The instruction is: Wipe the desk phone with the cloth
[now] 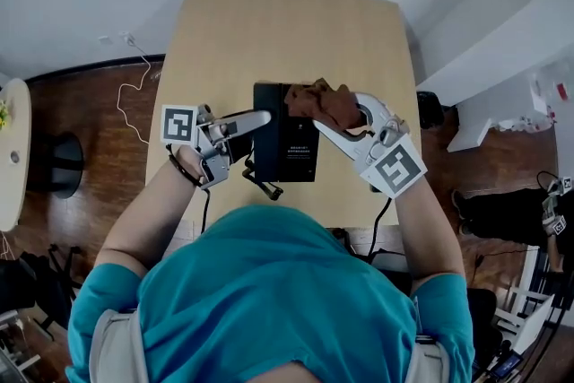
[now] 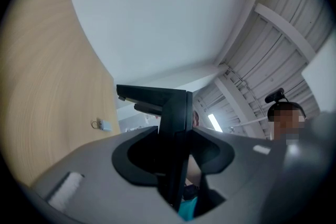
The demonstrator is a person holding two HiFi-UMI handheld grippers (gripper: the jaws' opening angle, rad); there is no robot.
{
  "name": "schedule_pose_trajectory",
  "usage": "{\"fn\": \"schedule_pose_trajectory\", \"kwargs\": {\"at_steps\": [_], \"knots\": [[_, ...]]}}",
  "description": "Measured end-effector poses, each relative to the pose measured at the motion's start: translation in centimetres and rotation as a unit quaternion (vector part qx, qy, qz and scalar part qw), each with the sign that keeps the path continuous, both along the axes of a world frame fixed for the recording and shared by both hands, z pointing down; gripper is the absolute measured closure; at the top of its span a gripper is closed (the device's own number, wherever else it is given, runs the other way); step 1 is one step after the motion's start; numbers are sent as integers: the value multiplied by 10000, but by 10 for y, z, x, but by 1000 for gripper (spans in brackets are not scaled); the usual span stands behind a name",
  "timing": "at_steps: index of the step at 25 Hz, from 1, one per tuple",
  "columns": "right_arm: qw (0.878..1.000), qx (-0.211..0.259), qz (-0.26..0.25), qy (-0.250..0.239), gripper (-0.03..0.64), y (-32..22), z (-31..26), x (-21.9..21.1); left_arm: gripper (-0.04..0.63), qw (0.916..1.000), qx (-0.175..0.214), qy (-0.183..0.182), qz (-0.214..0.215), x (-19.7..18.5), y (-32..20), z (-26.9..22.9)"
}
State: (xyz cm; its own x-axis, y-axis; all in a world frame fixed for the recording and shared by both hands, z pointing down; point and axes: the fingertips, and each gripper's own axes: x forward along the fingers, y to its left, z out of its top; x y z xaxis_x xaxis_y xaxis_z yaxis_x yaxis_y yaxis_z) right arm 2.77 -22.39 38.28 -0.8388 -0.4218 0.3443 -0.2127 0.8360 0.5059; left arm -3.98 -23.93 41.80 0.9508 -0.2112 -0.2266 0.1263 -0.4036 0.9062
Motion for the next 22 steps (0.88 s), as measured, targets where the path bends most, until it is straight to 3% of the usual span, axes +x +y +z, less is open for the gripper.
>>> {"fn": "schedule_pose_trajectory", "kwargs": {"at_steps": [5,9,11,13,14,16,19,22], "knots": [[9947,-940,-427,13,480,70,60,-2,405,9998,46,9,-195,-8,-8,-1],[9842,-1549,-857,7,480,118,97,-5,400,9991,344,-30,-260,-14,-6,-2],[9760,-1866,-780,-812,480,113,71,-3,404,9979,615,-30,-197,-15,-3,-3],[9497,-2288,-422,-2097,480,86,17,8,405,9936,1098,-220,-134,-18,2,0],[9414,-2289,-386,-2449,480,70,-9,17,407,9896,1389,-357,-92,-19,6,2],[9364,-2134,-545,-2733,480,41,-51,31,408,9807,1871,-562,36,-15,18,5],[9371,-2271,-795,-2530,480,19,-78,22,410,9750,2109,-661,238,-6,34,12],[9363,-2832,-1099,-1765,480,9,-69,-16,410,9732,2163,-656,429,-2,44,15]]}}
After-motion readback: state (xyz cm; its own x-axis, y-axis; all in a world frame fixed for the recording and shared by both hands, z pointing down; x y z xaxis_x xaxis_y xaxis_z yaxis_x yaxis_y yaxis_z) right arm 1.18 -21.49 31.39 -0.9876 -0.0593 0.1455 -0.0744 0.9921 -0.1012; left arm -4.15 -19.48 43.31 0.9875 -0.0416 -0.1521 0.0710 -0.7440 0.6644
